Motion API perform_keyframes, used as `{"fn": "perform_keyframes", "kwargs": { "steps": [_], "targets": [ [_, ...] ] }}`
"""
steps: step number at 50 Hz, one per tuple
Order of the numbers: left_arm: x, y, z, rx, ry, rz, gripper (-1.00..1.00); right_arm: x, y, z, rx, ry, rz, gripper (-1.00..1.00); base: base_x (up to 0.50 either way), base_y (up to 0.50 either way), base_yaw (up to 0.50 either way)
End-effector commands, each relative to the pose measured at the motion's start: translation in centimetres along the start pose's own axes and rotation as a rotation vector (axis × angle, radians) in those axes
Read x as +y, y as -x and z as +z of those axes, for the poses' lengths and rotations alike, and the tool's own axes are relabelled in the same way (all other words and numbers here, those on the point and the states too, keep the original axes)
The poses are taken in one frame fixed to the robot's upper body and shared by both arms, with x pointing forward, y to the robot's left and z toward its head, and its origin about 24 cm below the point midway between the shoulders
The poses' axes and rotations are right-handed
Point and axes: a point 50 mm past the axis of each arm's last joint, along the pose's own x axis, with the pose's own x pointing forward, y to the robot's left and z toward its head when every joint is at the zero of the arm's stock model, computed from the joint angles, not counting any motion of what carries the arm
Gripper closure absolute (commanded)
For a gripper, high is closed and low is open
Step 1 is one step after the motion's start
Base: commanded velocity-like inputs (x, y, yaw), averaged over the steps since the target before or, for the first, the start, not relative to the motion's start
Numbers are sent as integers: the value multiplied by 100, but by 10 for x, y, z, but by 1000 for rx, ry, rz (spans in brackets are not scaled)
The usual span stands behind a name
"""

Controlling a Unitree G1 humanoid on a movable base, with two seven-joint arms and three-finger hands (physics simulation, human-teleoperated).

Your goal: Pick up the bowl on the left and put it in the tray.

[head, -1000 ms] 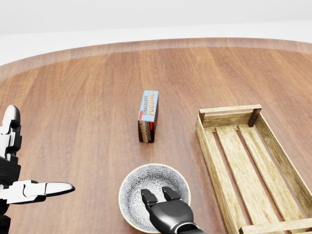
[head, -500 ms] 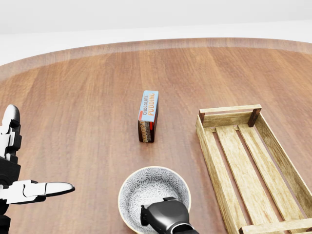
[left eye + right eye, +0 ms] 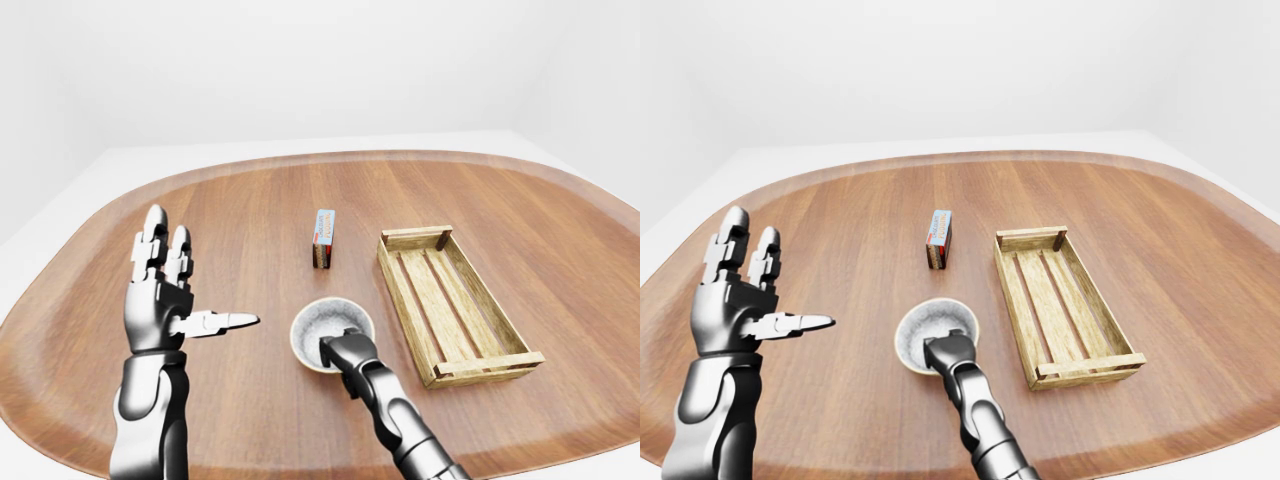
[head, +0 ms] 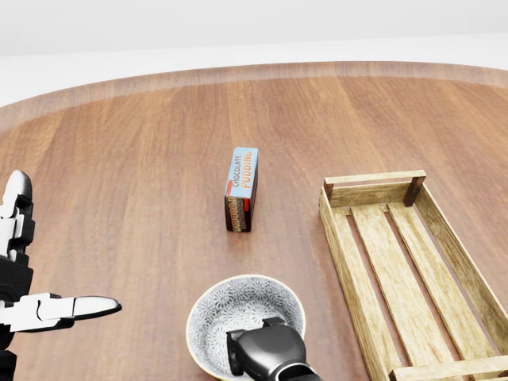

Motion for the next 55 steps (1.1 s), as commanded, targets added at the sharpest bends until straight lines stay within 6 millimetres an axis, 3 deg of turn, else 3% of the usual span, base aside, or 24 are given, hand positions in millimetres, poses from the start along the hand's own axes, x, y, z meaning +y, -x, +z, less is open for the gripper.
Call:
{"fn": "perform_keyframes", "kwargs": {
  "steps": [1, 11, 25, 32, 41, 50, 55],
  "targets": [
    [-5, 0, -15, 62, 3, 4, -100, -11, 7, 10, -30, 40, 62, 100, 0, 0, 0],
    [-7, 1, -16, 65, 2, -2, -100, -69, 23, 20, -38, 97, -54, 100, 0, 0, 0],
    [-7, 2, -15, 64, 3, -2, -100, -105, 40, 34, -40, 136, -141, 100, 0, 0, 0],
    [-6, 1, -15, 64, 5, -1, -100, -127, 49, 30, -32, 121, -228, 100, 0, 0, 0],
    [-6, 1, -16, 68, 5, 0, -100, -168, 63, 0, 44, 99, -375, 100, 0, 0, 0],
    [-7, 2, -16, 67, 5, -1, -100, -184, 75, -17, 92, 103, -448, 100, 0, 0, 0],
    [-6, 2, -13, 56, 3, 0, -100, -209, 78, -31, 112, 87, -495, 100, 0, 0, 0]
  ]
}}
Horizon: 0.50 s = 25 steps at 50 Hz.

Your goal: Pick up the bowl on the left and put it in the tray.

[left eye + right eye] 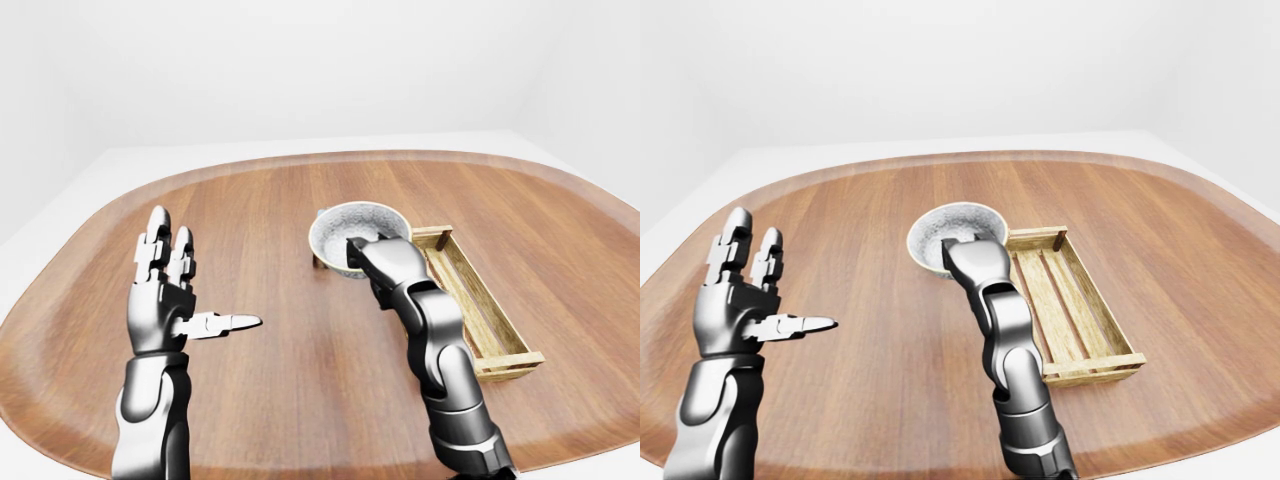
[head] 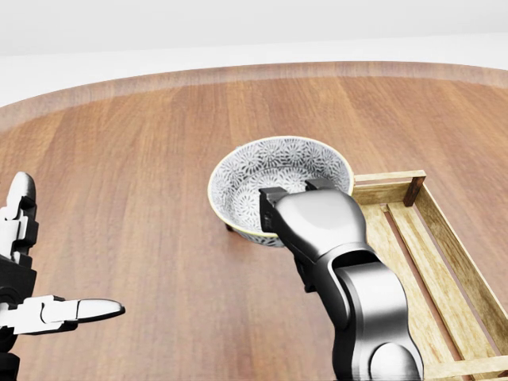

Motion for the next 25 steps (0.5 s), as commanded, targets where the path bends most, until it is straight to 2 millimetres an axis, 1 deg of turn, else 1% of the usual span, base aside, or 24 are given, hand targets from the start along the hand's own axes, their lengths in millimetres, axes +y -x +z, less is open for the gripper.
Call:
{"fn": "perform_keyframes", "kwargs": {
  "steps": [1, 4, 7, 11, 13, 19, 25],
  "targets": [
    [-3, 0, -13, 55, 5, 7, -100, -32, -17, -27, 53, 1, -60, 100, 0, 0, 0],
    [-3, -1, -15, 59, 5, 8, -100, -37, -19, -34, 58, 0, -67, 100, 0, 0, 0],
    [-3, -1, -16, 64, 5, 8, -100, -37, -22, -41, 66, -5, -54, 100, 0, 0, 0],
    [-3, 0, -16, 66, 5, 8, -100, -41, -27, -56, 94, -13, -36, 100, 0, 0, 0],
    [-3, 0, -17, 70, 6, 8, -100, -43, -32, -66, 116, -13, -20, 100, 0, 0, 0],
    [-4, -1, -17, 69, 3, 6, -100, -41, -37, -84, 143, -37, 23, 100, 0, 0, 0],
    [-3, -1, -17, 69, 3, 6, -100, -35, -39, -97, 173, -33, 63, 100, 0, 0, 0]
  ]
}}
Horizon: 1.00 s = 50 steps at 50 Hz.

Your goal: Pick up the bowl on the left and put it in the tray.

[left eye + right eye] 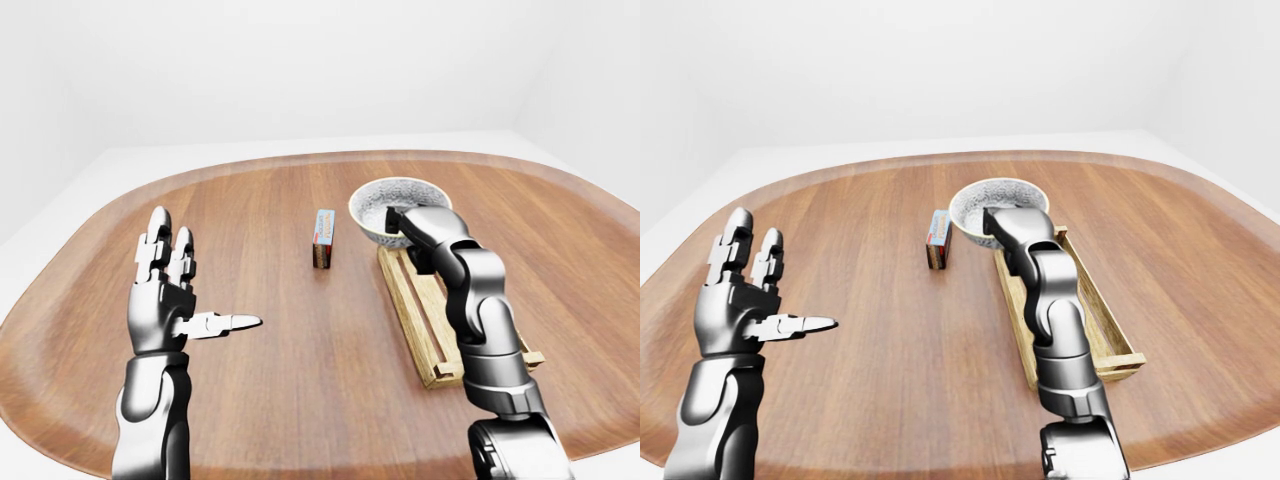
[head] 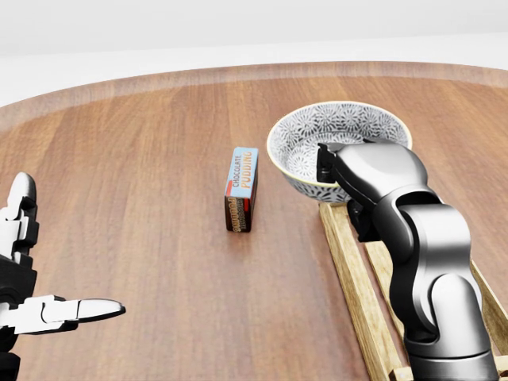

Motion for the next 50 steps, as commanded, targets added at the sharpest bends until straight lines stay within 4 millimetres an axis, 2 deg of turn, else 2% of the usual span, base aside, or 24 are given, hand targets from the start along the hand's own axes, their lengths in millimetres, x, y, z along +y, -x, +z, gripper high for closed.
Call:
{"fn": "perform_keyframes", "kwargs": {
  "steps": [1, 11, 21, 28, 43, 50],
  "targets": [
    [-4, -1, -17, 70, 4, 5, -100, 7, -20, -34, 74, -34, 112, 100, 0, 0, 0],
    [-4, -1, -16, 65, 3, 3, -100, 13, -19, -53, 121, -46, 147, 100, 0, 0, 0],
    [-4, 0, -16, 67, 4, 5, -100, 31, -18, -66, 169, -30, 171, 100, 0, 0, 0],
    [-3, -1, -17, 70, 5, 7, -100, 42, -19, -76, 184, -93, 162, 100, 0, 0, 0],
    [-4, 0, -15, 64, 3, 5, -100, 66, -24, -86, 209, -149, 162, 100, 0, 0, 0],
    [-4, 0, -15, 62, 2, 6, -100, 77, -27, -98, 248, -184, 162, 100, 0, 0, 0]
  ]
}}
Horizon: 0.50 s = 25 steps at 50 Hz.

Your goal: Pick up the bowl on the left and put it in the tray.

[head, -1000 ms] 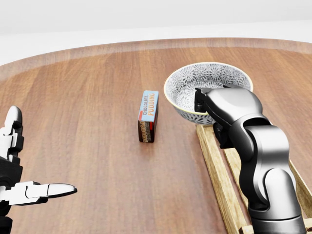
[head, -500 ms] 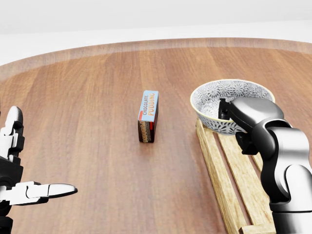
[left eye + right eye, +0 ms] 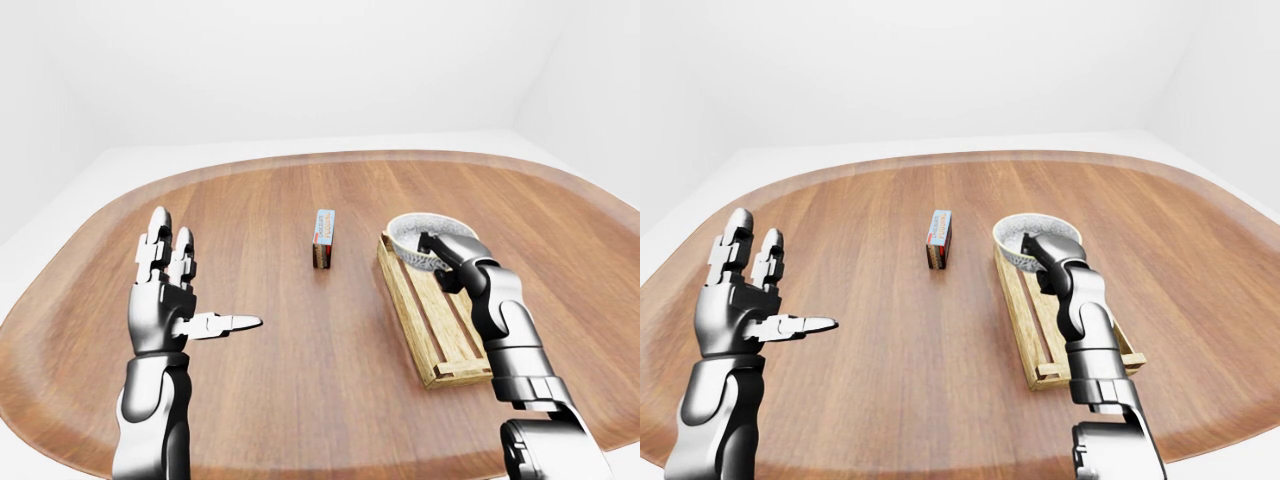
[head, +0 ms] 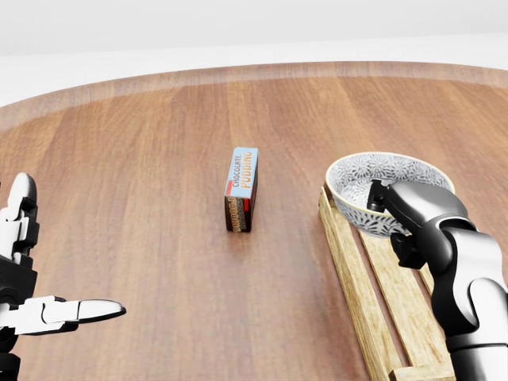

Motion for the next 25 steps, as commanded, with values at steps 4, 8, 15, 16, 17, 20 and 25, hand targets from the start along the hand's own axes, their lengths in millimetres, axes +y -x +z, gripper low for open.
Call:
{"fn": "perform_keyframes", "kwargs": {
  "steps": [4, 8, 15, 16, 17, 20, 25],
  "targets": [
    [-4, 0, -15, 61, 4, 7, -100, 19, -17, -24, 75, -95, 25, 100, 0, 0, 0],
    [-4, 0, -16, 66, 4, 5, -100, 23, -18, -29, 90, -107, 24, 100, 0, 0, 0],
    [-5, 1, -16, 66, 3, 1, -100, 33, -20, -30, 103, -100, 35, 100, 0, 0, 0],
    [-5, 1, -15, 61, 4, 2, -100, 33, -20, -30, 104, -99, 35, 100, 0, 0, 0],
    [-5, 1, -14, 61, 4, 3, -100, 32, -21, -30, 105, -98, 32, 100, 0, 0, 0],
    [-3, 1, -13, 55, 5, 5, -100, 31, -22, -32, 111, -91, 25, 100, 0, 0, 0],
    [-4, 0, -17, 68, 6, 4, -100, 39, -24, -37, 140, -87, 29, 100, 0, 0, 0]
  ]
}}
